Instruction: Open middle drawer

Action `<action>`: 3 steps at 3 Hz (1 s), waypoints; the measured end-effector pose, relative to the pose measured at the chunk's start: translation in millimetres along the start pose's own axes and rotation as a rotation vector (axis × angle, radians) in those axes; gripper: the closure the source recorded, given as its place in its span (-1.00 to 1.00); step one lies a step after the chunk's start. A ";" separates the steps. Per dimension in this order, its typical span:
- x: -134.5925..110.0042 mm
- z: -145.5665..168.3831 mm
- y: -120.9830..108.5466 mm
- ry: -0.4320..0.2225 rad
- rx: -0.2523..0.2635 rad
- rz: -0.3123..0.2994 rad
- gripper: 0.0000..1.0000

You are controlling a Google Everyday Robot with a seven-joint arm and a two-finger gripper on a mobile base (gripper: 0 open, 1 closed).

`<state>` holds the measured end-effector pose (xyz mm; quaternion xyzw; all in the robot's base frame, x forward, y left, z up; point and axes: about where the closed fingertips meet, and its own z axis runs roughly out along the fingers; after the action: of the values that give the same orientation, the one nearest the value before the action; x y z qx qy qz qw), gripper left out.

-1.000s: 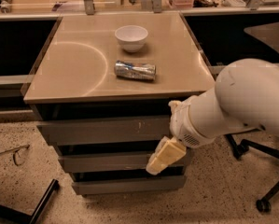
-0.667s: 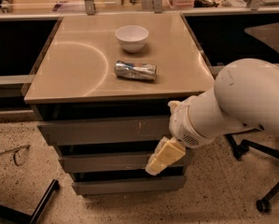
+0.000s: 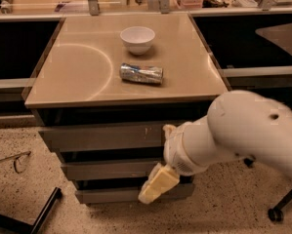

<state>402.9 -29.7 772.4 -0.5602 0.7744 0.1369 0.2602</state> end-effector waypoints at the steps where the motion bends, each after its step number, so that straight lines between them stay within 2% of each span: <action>1: 15.1 50.4 41.6 -0.069 -0.040 0.034 -1.00; 2: 14.8 49.5 40.5 -0.068 -0.038 0.034 -1.00; 3: 16.6 70.6 40.2 -0.082 -0.036 0.044 -1.00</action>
Offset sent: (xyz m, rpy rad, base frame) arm -0.0218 0.0173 -0.0369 0.0546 0.0291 0.0014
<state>378.9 6.1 701.6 -0.5417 0.7726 0.1791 0.2785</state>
